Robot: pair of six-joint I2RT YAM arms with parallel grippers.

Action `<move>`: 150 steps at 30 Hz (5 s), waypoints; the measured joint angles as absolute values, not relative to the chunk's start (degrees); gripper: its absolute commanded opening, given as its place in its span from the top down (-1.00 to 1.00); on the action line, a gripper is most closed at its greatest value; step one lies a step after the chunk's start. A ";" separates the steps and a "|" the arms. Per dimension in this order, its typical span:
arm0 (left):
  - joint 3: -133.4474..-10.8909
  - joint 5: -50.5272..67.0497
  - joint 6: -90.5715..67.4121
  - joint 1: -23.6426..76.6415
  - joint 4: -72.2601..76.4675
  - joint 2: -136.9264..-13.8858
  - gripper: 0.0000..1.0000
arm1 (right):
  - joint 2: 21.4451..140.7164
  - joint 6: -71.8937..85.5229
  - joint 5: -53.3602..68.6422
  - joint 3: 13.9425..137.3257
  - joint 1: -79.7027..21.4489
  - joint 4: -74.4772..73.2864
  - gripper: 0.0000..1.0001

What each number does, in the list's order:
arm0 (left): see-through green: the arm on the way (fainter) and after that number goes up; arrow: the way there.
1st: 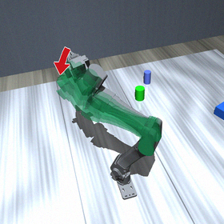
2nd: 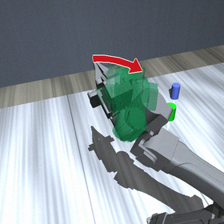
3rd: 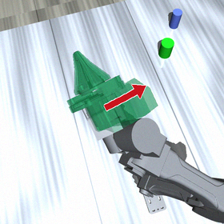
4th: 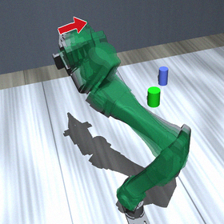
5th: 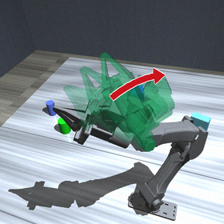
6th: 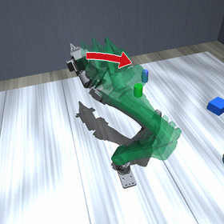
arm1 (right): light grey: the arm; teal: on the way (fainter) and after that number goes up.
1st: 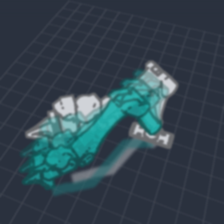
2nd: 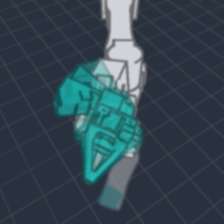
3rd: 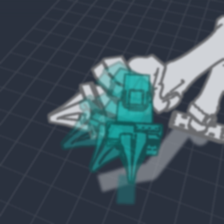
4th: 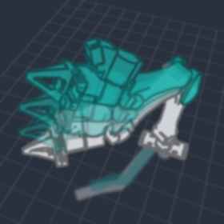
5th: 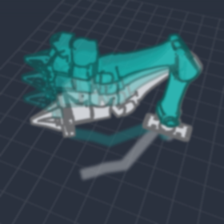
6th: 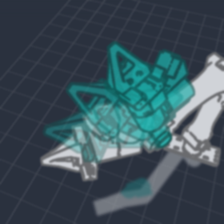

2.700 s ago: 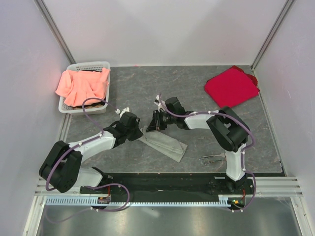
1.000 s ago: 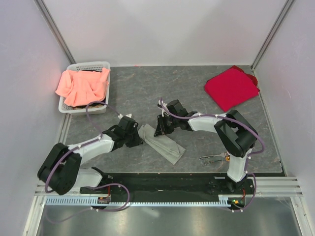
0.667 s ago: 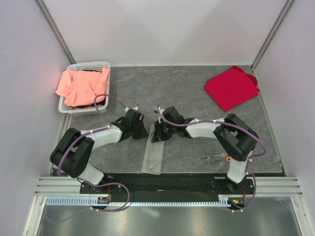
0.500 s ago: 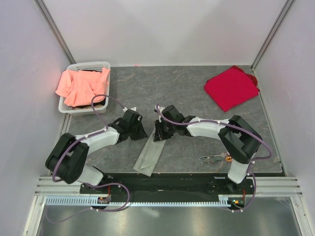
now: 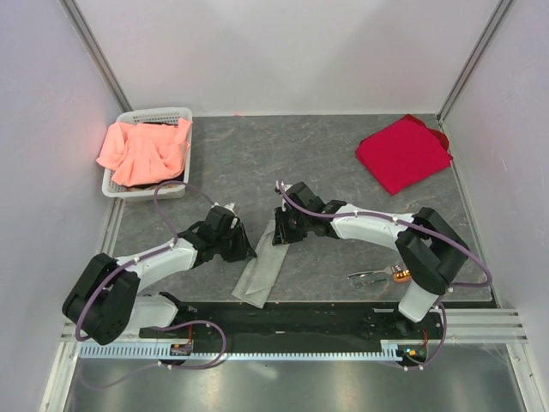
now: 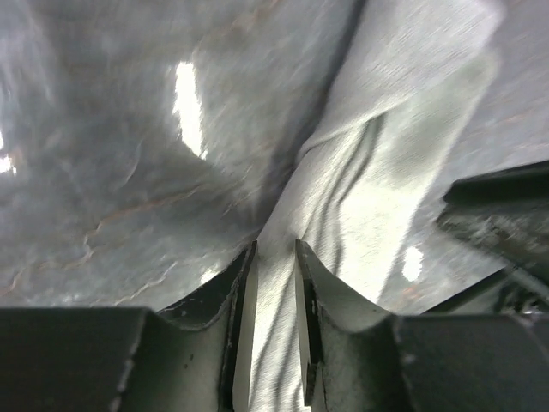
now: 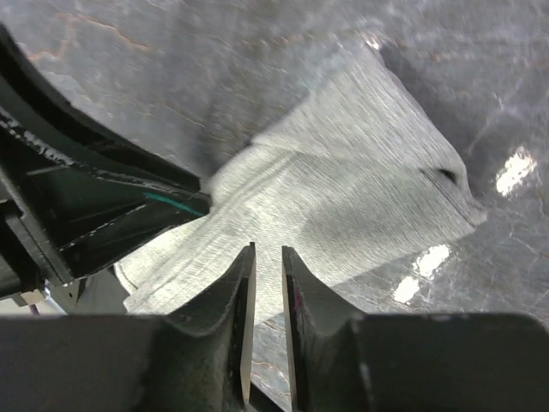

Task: Fold the napkin into a case and place the utensils inside
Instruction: Fold the 2/3-rectangle-folded napkin at the center of the board.

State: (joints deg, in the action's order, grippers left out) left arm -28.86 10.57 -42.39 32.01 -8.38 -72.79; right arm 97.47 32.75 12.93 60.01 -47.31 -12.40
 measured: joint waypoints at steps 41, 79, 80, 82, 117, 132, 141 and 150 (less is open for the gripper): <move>-20.91 13.63 -55.07 44.84 1.85 -71.02 0.44 | 96.90 31.55 -2.15 64.20 -56.71 -29.61 0.01; -20.40 12.05 -58.24 46.81 3.14 -70.06 0.69 | 101.30 36.49 -10.09 63.90 -63.00 -30.98 1.00; -20.40 12.01 -58.24 46.83 3.18 -71.26 0.76 | 101.16 36.51 -10.07 63.92 -63.00 -31.09 1.00; -20.47 12.40 -58.54 46.85 4.01 -73.23 0.82 | 100.73 36.53 -9.98 63.92 -63.00 -31.40 1.00; -23.16 6.11 -58.89 43.97 -4.67 -61.21 0.70 | 98.59 41.47 6.85 53.01 -57.17 -9.58 0.49; -38.33 8.29 -51.62 35.77 1.61 -88.53 0.86 | 96.55 39.64 6.59 51.11 -57.14 -8.21 0.24; -39.27 10.72 -49.89 34.41 5.15 -92.16 0.88 | 86.78 38.72 6.39 48.88 -57.82 -14.35 0.24; -41.19 10.96 -49.87 34.30 6.87 -94.70 0.88 | 86.37 39.68 9.41 40.27 -58.78 -8.69 0.70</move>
